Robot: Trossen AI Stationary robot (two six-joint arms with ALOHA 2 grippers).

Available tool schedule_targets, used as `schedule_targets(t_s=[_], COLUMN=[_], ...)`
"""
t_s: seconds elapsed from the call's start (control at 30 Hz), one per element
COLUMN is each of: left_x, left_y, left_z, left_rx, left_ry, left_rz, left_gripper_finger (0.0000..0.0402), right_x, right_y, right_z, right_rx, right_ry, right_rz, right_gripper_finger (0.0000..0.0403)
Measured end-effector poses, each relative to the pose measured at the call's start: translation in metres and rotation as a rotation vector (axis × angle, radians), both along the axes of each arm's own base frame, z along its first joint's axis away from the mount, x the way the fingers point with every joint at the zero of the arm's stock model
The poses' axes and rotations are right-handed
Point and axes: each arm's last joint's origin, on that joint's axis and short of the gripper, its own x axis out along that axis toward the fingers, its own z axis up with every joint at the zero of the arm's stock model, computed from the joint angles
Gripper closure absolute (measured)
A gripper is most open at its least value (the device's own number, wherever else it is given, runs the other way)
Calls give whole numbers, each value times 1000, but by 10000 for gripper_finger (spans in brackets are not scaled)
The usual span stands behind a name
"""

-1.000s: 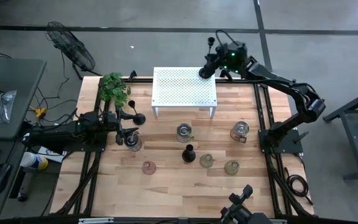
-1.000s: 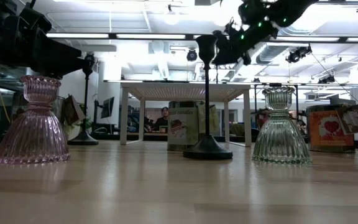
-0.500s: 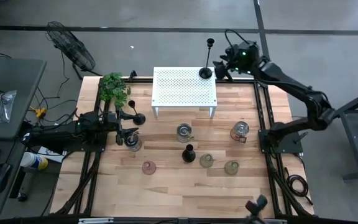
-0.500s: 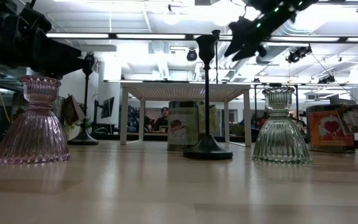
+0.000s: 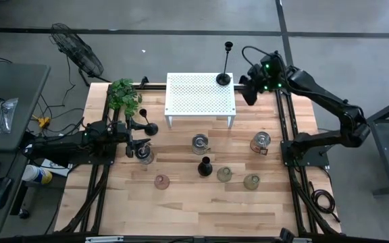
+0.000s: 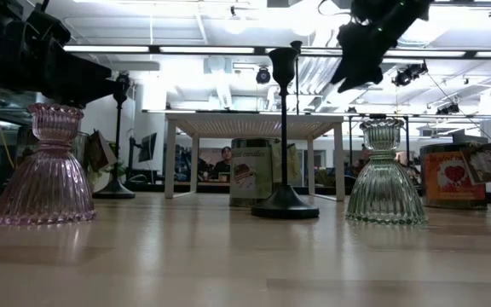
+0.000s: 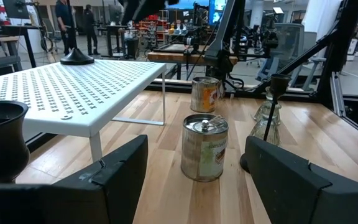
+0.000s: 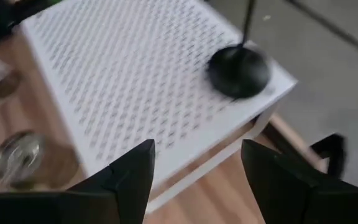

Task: Pick & Place candle stick holders
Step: Put the bottom black candle holder on the shelf

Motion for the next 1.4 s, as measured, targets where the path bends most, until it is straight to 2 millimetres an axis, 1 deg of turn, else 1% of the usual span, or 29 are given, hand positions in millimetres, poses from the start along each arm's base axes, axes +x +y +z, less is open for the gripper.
schedule_targets(t_s=[0.13,0.23,0.37,0.53,0.73,0.93,1.07,1.33,1.4], left_x=[0,0,0,0,0,0,0,0,0], left_y=[0,0,0,0,0,0,0,0,0], left_z=[0,0,0,0,0,0,0,0,0], left_rx=[0,0,0,0,0,0,0,0,0], left_ry=[0,0,0,0,0,0,0,0,0], left_rz=[0,0,0,0,0,0,1,1,1], left_gripper_finger=[137,137,137,137,137,137,137,137,137], right_x=[-9,-16,-16,-10,8,22,26,23,24], right_y=[11,20,36,58,87,117,133,159,167], right_z=[-17,-21,-28,-40,-56,-62,-69,-104,-112], right_rx=[4,-9,-23,-22,-4,-49,-60,-29,-44], right_ry=[-6,-67,-160,-168,-181,-186,-192,-161,-190], right_rz=[40,80,176,276,385,503,579,691,725], right_gripper_finger=[172,172,172,172,172,172,172,172,172])
